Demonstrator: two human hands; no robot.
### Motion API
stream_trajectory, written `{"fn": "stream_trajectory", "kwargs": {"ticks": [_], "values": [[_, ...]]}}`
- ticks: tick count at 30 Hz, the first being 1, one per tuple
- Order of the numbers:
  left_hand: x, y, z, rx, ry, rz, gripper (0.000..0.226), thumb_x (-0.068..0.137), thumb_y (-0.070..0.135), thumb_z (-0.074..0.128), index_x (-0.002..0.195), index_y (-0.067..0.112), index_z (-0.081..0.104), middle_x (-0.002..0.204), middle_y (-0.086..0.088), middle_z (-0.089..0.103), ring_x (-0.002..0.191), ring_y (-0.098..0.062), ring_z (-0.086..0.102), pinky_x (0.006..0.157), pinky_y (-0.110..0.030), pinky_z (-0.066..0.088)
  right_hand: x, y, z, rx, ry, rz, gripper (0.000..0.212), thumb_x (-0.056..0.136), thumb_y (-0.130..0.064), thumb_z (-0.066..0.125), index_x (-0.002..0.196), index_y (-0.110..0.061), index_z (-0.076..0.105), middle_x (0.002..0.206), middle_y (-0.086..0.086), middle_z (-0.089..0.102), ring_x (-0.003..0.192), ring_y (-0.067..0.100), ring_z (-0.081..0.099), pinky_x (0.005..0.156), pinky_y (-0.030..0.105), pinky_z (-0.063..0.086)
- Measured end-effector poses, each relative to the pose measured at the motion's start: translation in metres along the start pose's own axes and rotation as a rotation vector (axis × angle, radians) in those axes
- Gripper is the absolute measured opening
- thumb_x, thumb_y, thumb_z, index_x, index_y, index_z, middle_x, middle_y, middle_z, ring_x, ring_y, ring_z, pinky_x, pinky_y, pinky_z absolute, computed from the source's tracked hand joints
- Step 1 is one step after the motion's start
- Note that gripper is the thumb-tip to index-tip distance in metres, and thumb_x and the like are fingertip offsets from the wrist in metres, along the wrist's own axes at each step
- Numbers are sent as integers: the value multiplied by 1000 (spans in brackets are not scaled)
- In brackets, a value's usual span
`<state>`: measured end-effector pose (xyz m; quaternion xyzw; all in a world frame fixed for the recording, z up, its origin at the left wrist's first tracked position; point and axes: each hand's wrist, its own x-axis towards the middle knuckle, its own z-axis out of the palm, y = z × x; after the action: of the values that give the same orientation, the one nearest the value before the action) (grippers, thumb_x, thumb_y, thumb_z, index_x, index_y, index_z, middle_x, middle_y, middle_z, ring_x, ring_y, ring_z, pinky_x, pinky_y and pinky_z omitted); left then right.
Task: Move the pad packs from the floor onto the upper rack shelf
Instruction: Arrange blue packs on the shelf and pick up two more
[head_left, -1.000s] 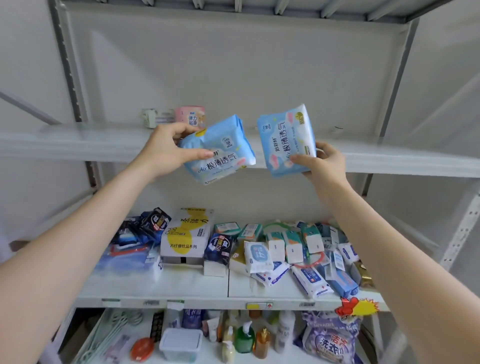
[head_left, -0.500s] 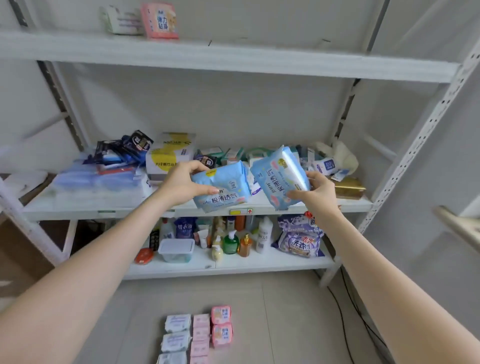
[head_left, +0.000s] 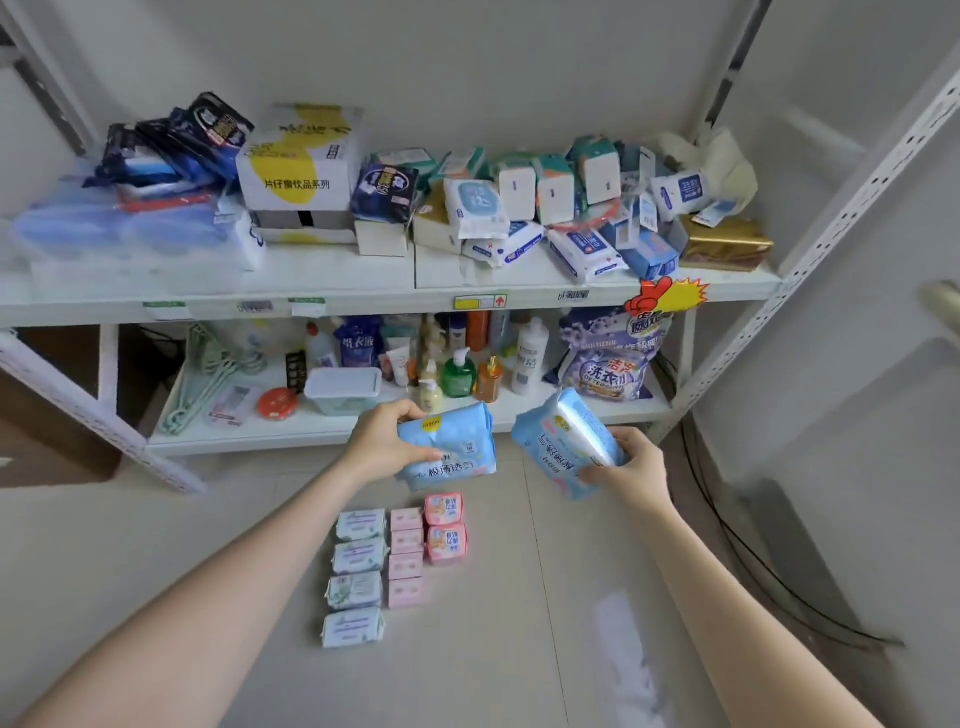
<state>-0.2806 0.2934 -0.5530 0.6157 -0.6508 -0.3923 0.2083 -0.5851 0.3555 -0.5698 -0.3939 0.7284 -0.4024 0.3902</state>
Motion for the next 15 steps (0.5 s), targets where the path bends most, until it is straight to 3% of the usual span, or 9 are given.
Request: {"fn": "stream_trajectory", "kwargs": {"ticks": [6,15], "values": [[36,-46,62,15,-71,-86,37,62,16,89,88,16,63,89,3,66,79,-13,58,66,-25,45,33,71,15,-39,-49,127,51,45,-13,69,94,-23,63,93,0,66,87,21,62,65,27,46],[132,-119,163,54,-82,-147,36,61,16,89,83,18,61,83,5,64,77,-13,58,64,-23,45,138,186,47,-133,-117,157,41,63,4,71,97,-17,61,89,-5,63,81,16,57,60,25,42]]}}
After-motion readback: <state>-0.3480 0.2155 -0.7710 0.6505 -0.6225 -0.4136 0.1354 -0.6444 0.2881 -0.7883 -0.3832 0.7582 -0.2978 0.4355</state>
